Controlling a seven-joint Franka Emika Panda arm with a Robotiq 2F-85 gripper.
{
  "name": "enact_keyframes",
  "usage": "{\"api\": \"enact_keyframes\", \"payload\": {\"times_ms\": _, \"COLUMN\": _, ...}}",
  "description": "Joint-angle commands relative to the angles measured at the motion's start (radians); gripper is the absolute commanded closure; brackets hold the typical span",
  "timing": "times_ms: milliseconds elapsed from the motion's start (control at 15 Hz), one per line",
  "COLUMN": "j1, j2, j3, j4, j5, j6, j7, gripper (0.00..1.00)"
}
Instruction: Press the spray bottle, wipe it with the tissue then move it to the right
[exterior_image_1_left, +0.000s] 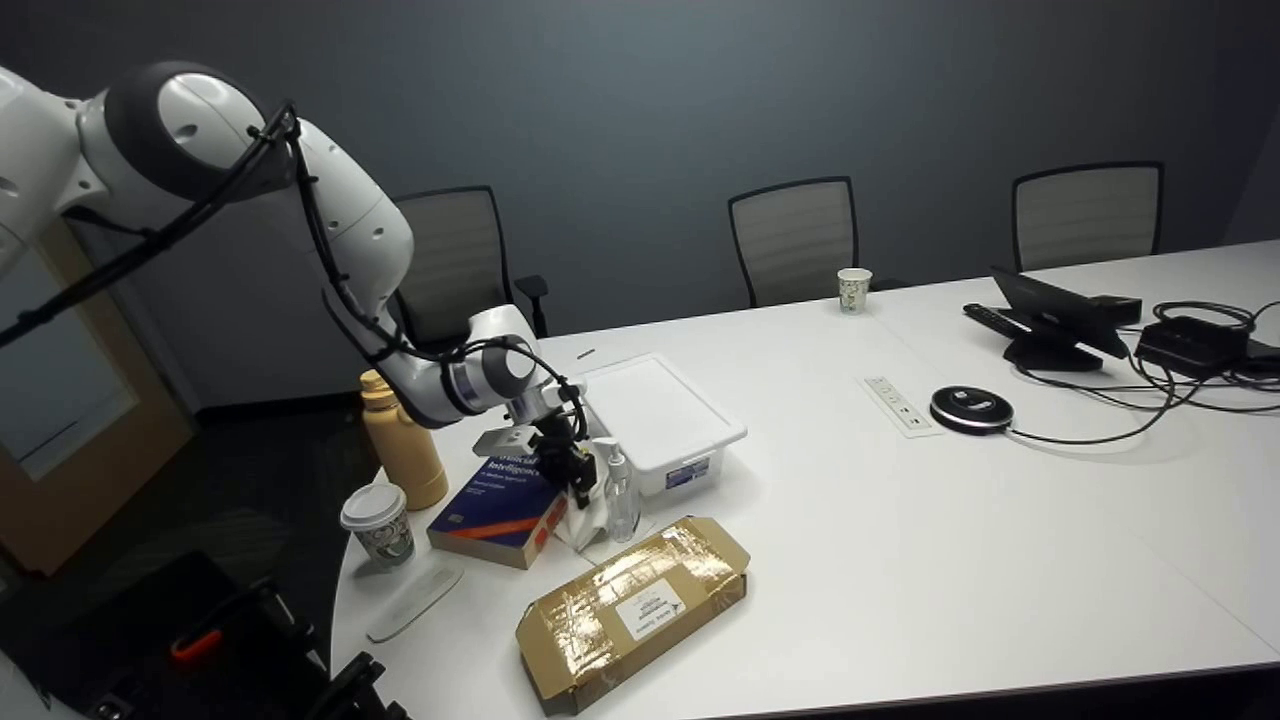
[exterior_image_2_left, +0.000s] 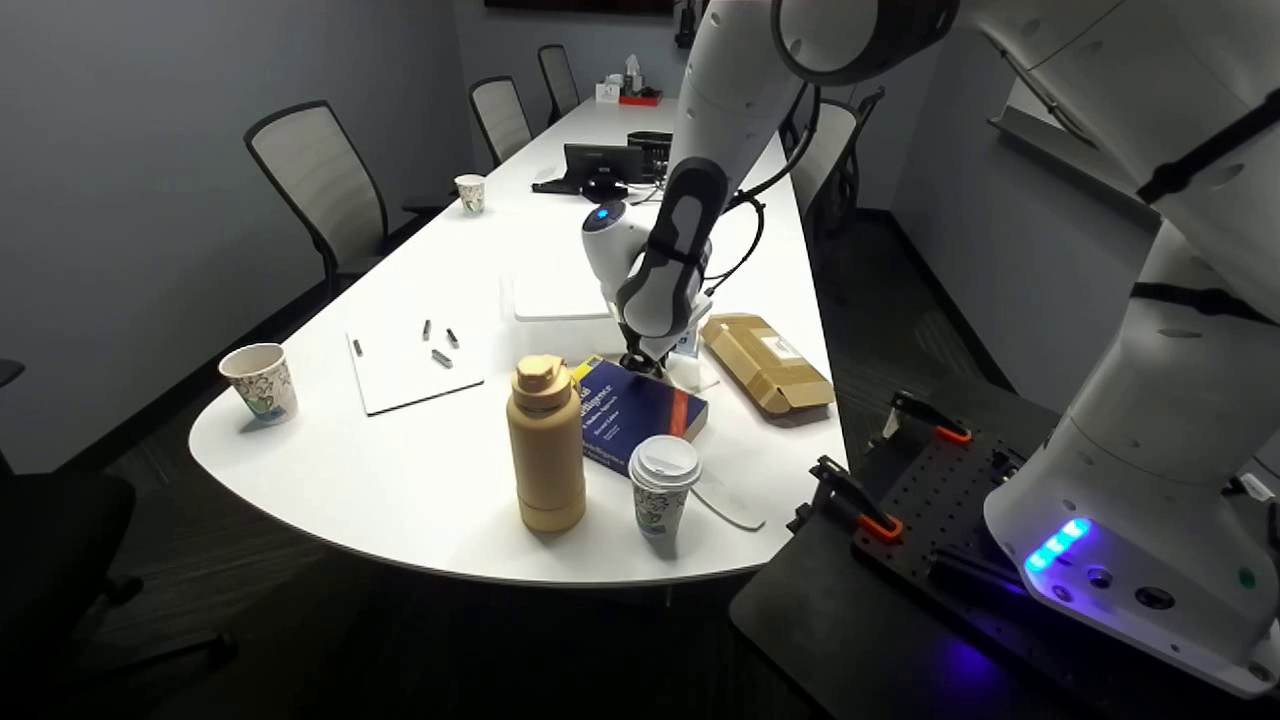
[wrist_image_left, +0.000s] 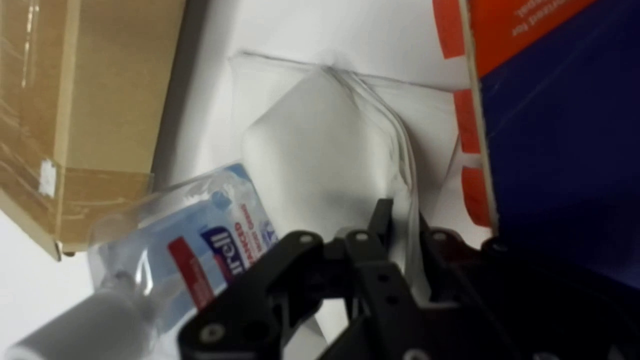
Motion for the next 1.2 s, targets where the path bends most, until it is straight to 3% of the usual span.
{"api": "enact_keyframes", "payload": {"times_ms": 0, "j1": 0.034, "j2": -0.038, "j3": -0.032, "j4": -0.028, "j5": 0.000, "j6": 0.042, "j7": -0.007, "gripper": 0.98}}
{"api": "enact_keyframes", "payload": {"times_ms": 200, "j1": 0.030, "j2": -0.079, "j3": -0.024, "j4": -0.042, "j5": 0.018, "j6": 0.015, "j7": -0.019, "gripper": 0.98}}
{"api": "enact_keyframes", "payload": {"times_ms": 600, "j1": -0.044, "j2": -0.206, "j3": 0.055, "j4": -0.093, "j5": 0.070, "j6": -0.006, "j7": -0.109, "gripper": 0.98}}
{"api": "enact_keyframes", "payload": {"times_ms": 1133, "j1": -0.034, "j2": -0.347, "j3": 0.073, "j4": -0.152, "j5": 0.045, "j6": 0.015, "j7": -0.119, "gripper": 0.98}}
